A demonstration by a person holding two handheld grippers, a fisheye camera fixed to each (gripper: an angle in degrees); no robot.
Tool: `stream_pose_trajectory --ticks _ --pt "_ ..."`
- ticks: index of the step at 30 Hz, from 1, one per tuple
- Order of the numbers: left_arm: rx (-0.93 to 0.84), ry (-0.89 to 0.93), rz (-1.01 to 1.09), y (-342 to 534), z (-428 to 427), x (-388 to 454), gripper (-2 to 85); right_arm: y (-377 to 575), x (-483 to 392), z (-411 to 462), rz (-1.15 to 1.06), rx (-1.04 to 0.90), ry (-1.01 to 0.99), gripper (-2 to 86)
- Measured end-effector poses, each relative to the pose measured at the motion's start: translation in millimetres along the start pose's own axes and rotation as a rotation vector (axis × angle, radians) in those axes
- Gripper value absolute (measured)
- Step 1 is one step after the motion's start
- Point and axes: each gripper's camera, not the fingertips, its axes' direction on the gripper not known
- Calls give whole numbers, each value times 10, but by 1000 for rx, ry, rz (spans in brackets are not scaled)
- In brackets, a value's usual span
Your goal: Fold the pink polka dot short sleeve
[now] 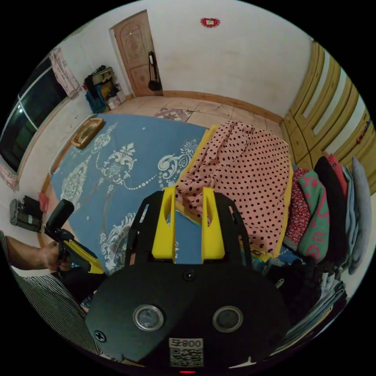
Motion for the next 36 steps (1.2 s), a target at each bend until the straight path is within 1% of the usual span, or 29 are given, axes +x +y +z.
stream_pose_trajectory --ticks 3,10,18,28,34,36 --pt "-21 12 26 -42 -145 -16 4 -54 -180 67 35 -21 30 91" --pt "-32 55 76 -68 -472 16 4 -87 -497 10 112 -2 93 25" --pt "-11 47 142 264 -1014 159 3 -112 -698 -310 194 101 -21 9" --pt "11 53 120 1055 -1521 143 4 126 -1082 -558 283 191 -122 6" --pt "-16 81 171 1460 -1742 334 5 257 -1266 -905 383 305 -209 6" --pt "-11 74 224 1598 -1892 498 7 289 -1355 -1056 399 336 -223 5"
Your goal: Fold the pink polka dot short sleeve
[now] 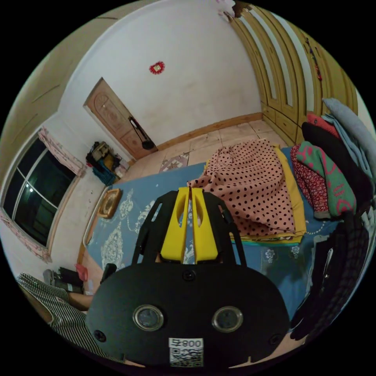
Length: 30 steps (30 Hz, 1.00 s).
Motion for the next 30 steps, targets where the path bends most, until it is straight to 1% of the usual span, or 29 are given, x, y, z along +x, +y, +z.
stream_pose_trajectory --ticks 6,13,18,24,28,30 --pt "46 -21 96 302 -363 499 27 118 -598 -495 -40 73 -72 5" --pt "108 -74 215 605 -789 1137 72 339 -1489 -989 -166 118 -187 5" --pt "185 -172 320 858 -1131 1764 110 559 -2078 -1208 -248 116 -275 5" --pt "250 -237 396 1094 -1372 2316 138 845 -2636 -1387 -307 124 -394 5" --pt "296 -329 430 1238 -1491 2606 144 1031 -2929 -1345 -305 87 -466 4" --pt "323 -394 442 1330 -1591 2773 134 1120 -3048 -1311 -304 68 -496 4"
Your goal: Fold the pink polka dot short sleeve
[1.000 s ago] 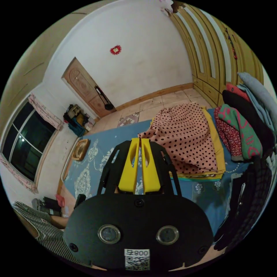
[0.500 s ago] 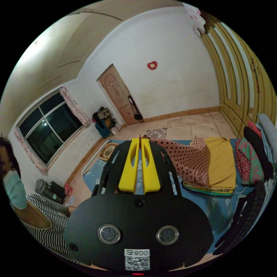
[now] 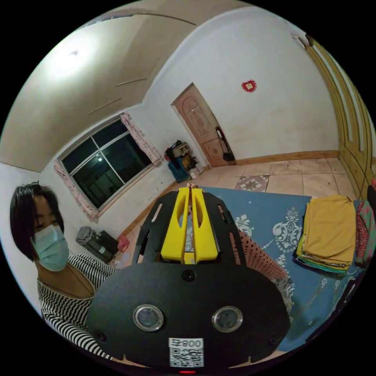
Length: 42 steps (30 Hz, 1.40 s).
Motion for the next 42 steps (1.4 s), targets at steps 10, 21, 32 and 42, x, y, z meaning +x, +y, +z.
stream_pose_trajectory --ticks 10,21,32,42 --pt "111 60 35 136 -951 491 13 263 -560 439 -11 -35 -121 3" --pt "238 42 81 90 -2028 960 3 441 -865 884 -34 -68 -60 4" --pt "303 13 154 -373 -2413 1219 2 580 -476 1225 61 -68 46 6" --pt "171 36 86 -1007 -1744 930 2 816 939 1633 287 -123 304 25"
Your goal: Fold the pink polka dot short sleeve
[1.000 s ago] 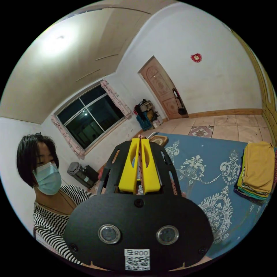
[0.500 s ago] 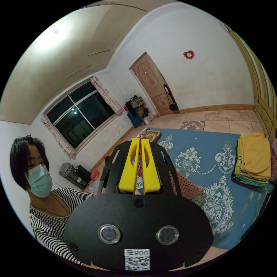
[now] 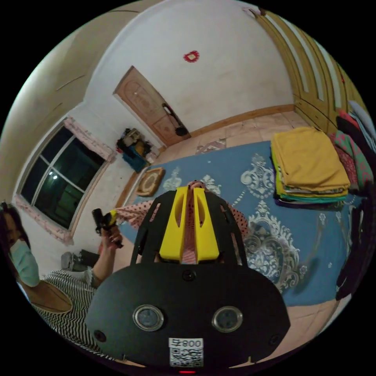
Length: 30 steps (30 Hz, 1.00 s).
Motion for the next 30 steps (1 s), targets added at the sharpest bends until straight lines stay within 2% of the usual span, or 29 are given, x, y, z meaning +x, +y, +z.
stream_pose_trajectory --ticks 2,6,13,17,21,26,28,30 --pt "-39 2 -18 -102 216 -123 2 -5 370 230 59 -12 64 37" --pt "-134 17 -67 -340 797 -462 2 -60 624 540 9 -25 -24 63" --pt "-231 59 -122 -676 1538 -837 2 -472 187 1383 -358 -179 -230 106" --pt "-264 38 -130 -889 1762 -903 3 -704 16 1853 -490 -307 -225 112" --pt "-314 10 -155 -1060 1946 -963 7 -863 27 2088 -519 -361 -229 101" --pt "-338 -3 -195 -1143 2060 -1058 22 -1114 261 2299 -475 -460 -392 33" --pt "-318 4 -193 -1116 2019 -1085 38 -1155 323 2344 -477 -481 -368 23" --pt "-324 -71 -226 -941 1922 -1159 68 -1180 382 2367 -491 -490 -345 16"
